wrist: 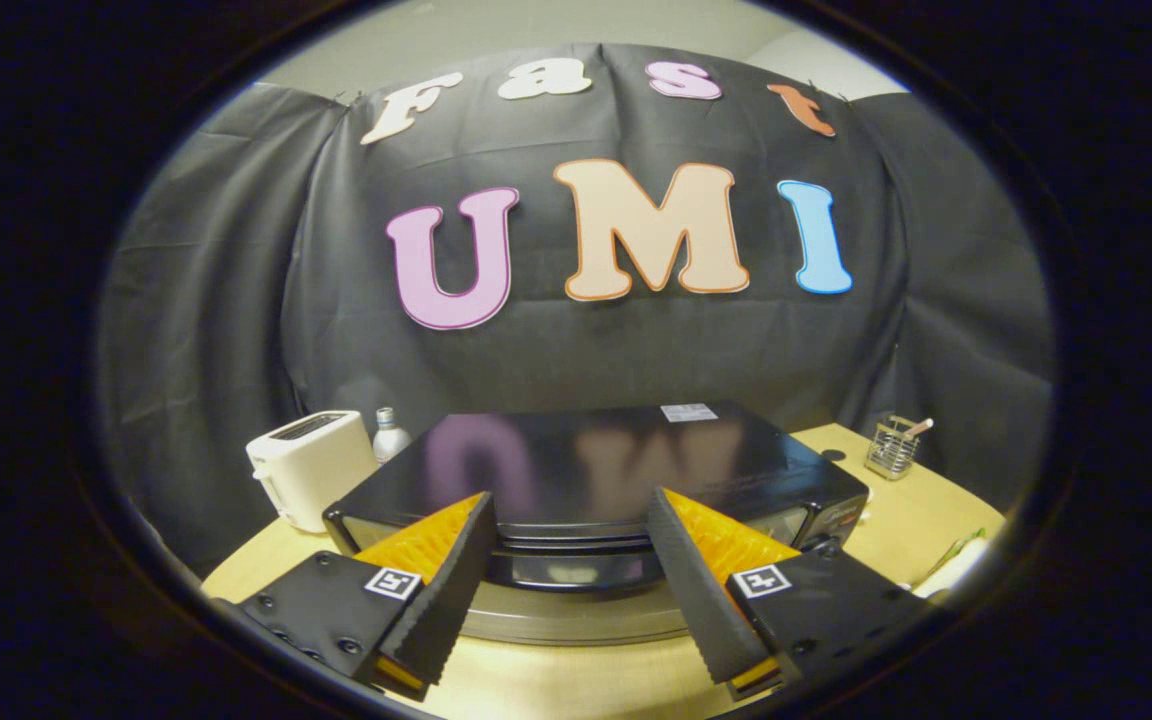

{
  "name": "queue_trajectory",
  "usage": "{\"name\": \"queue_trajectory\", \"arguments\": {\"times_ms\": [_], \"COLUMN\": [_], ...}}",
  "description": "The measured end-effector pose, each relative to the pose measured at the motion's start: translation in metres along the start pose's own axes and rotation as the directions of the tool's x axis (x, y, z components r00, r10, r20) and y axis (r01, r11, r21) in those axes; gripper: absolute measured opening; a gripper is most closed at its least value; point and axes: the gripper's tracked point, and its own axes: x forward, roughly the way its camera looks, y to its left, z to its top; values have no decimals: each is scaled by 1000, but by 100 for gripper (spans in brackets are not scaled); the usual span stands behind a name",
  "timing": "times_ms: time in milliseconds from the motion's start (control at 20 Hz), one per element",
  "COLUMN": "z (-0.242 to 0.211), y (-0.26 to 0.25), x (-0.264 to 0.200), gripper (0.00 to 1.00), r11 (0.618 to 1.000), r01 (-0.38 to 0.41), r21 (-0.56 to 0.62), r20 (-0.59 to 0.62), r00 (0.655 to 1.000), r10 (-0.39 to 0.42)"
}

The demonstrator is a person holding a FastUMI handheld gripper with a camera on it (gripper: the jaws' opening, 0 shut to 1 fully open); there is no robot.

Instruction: Open the toaster oven, put the food inside, and close the toaster oven door.

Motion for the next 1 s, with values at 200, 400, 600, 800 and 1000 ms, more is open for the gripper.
{"name": "queue_trajectory", "arguments": {"times_ms": [200,400,600,800,1000], "z": [-3,-9,-19,-30,-92], "y": [-2,-3,-5,-12,-20], "x": [-15,-34,-56,-65,-72], "gripper": [96,95,94,93,92], "r11": [999,999,999,994,988], "r01": [29,35,47,104,145], "r21": [22,0,-2,20,-60], "r20": [21,-9,-90,-148,-351], "r00": [999,999,995,984,923], "r10": [-30,-35,-47,-100,-157]}}
